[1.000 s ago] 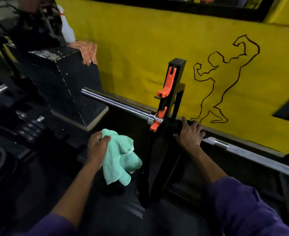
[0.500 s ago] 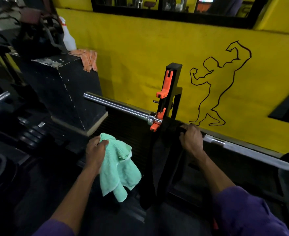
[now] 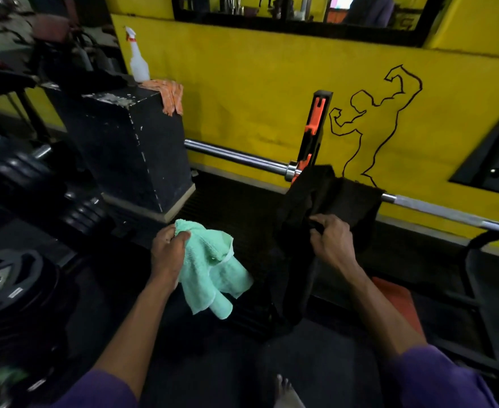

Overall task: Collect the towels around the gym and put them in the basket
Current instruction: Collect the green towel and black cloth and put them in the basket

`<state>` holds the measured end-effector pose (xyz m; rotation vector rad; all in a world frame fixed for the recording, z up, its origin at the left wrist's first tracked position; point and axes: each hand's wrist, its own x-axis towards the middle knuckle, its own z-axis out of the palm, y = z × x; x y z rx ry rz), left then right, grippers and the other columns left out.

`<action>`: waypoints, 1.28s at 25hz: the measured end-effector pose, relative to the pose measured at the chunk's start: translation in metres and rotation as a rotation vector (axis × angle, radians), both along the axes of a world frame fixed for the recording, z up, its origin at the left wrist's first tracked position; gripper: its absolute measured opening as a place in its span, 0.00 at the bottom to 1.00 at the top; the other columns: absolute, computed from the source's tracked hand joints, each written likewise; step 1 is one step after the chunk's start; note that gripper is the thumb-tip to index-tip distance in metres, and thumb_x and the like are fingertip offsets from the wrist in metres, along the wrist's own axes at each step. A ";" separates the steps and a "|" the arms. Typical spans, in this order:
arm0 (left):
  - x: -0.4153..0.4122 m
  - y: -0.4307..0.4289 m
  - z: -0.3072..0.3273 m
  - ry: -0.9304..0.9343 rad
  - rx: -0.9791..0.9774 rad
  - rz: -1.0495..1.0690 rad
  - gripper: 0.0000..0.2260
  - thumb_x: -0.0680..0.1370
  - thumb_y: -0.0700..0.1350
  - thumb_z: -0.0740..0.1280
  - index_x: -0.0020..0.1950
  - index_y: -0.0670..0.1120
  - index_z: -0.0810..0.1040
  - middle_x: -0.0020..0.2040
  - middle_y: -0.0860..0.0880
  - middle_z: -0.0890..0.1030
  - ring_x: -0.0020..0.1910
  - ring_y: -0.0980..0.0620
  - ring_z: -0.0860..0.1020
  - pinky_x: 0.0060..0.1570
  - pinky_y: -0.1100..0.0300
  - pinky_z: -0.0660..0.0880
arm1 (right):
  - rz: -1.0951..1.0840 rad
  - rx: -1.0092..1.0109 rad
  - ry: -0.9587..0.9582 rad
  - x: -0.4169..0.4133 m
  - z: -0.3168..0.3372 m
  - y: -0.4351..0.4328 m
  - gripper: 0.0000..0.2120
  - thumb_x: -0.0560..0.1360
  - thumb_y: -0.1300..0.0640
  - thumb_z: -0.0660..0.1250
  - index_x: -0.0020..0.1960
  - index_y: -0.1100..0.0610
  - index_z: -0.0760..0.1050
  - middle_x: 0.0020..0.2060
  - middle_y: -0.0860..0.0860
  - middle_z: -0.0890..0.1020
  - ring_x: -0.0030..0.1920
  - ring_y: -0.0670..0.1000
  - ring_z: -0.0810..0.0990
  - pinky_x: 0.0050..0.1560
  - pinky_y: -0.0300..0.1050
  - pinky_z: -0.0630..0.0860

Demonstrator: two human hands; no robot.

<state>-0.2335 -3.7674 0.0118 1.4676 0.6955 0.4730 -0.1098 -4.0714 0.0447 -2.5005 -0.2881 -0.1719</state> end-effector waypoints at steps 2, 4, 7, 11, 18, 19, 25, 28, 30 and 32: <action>-0.045 0.013 -0.005 0.017 0.004 0.007 0.10 0.70 0.49 0.68 0.49 0.49 0.83 0.51 0.43 0.84 0.48 0.44 0.84 0.42 0.50 0.80 | 0.015 0.011 -0.016 -0.045 0.003 0.013 0.17 0.76 0.62 0.67 0.64 0.57 0.81 0.61 0.58 0.82 0.60 0.60 0.81 0.59 0.52 0.77; -0.092 0.024 -0.009 0.037 -0.002 0.036 0.10 0.70 0.49 0.68 0.48 0.49 0.83 0.51 0.43 0.84 0.50 0.42 0.84 0.48 0.45 0.81 | 0.062 0.016 -0.036 -0.084 0.010 0.026 0.17 0.76 0.62 0.67 0.64 0.57 0.81 0.60 0.58 0.82 0.58 0.59 0.82 0.59 0.53 0.79; -0.160 0.032 -0.013 0.037 -0.021 0.121 0.10 0.69 0.49 0.67 0.47 0.48 0.83 0.51 0.41 0.84 0.52 0.39 0.83 0.54 0.40 0.80 | 0.165 0.030 -0.025 -0.133 0.022 0.048 0.17 0.77 0.61 0.67 0.65 0.56 0.81 0.60 0.56 0.83 0.57 0.57 0.83 0.58 0.56 0.80; -0.263 0.036 -0.014 0.030 -0.008 0.273 0.09 0.72 0.46 0.67 0.49 0.45 0.82 0.52 0.40 0.83 0.53 0.37 0.82 0.55 0.39 0.79 | 0.337 -0.036 -0.003 -0.201 0.028 0.081 0.16 0.77 0.60 0.67 0.65 0.54 0.81 0.60 0.55 0.84 0.58 0.57 0.82 0.59 0.54 0.80; -0.466 0.026 0.001 0.068 0.111 0.511 0.07 0.76 0.41 0.67 0.52 0.42 0.82 0.54 0.38 0.83 0.48 0.45 0.82 0.47 0.50 0.79 | 0.650 -0.039 0.056 -0.342 0.016 0.130 0.13 0.77 0.60 0.67 0.60 0.57 0.82 0.55 0.56 0.85 0.55 0.58 0.83 0.53 0.50 0.78; -0.494 0.025 0.003 0.082 0.117 0.541 0.08 0.77 0.41 0.67 0.53 0.43 0.82 0.55 0.39 0.83 0.48 0.46 0.82 0.44 0.53 0.79 | 0.682 -0.031 0.066 -0.362 0.013 0.138 0.11 0.77 0.60 0.66 0.58 0.57 0.82 0.53 0.55 0.85 0.53 0.58 0.83 0.50 0.48 0.77; -0.653 0.032 0.019 0.070 0.137 0.789 0.05 0.76 0.42 0.68 0.49 0.46 0.83 0.52 0.42 0.84 0.45 0.50 0.82 0.40 0.54 0.80 | 0.836 -0.009 0.150 -0.473 0.014 0.206 0.08 0.78 0.60 0.64 0.52 0.53 0.82 0.46 0.51 0.84 0.49 0.56 0.83 0.50 0.51 0.79; -0.730 0.052 0.023 0.077 0.102 0.865 0.07 0.77 0.42 0.68 0.52 0.44 0.83 0.52 0.41 0.84 0.52 0.42 0.83 0.55 0.42 0.79 | 0.900 -0.054 0.123 -0.522 0.014 0.251 0.07 0.78 0.59 0.65 0.51 0.54 0.81 0.47 0.54 0.84 0.49 0.58 0.82 0.46 0.47 0.74; -0.779 0.072 0.024 0.076 0.071 0.929 0.09 0.77 0.43 0.69 0.55 0.45 0.82 0.55 0.42 0.83 0.54 0.42 0.82 0.58 0.41 0.79 | 0.919 -0.035 0.126 -0.553 0.019 0.285 0.09 0.77 0.59 0.65 0.53 0.53 0.82 0.49 0.55 0.84 0.50 0.59 0.82 0.48 0.48 0.75; -0.824 0.096 0.026 0.064 0.064 0.970 0.08 0.76 0.43 0.69 0.55 0.46 0.83 0.54 0.43 0.84 0.53 0.43 0.83 0.57 0.42 0.79 | 0.918 0.022 0.138 -0.581 0.022 0.324 0.11 0.76 0.59 0.65 0.55 0.53 0.83 0.49 0.55 0.84 0.51 0.59 0.82 0.51 0.50 0.78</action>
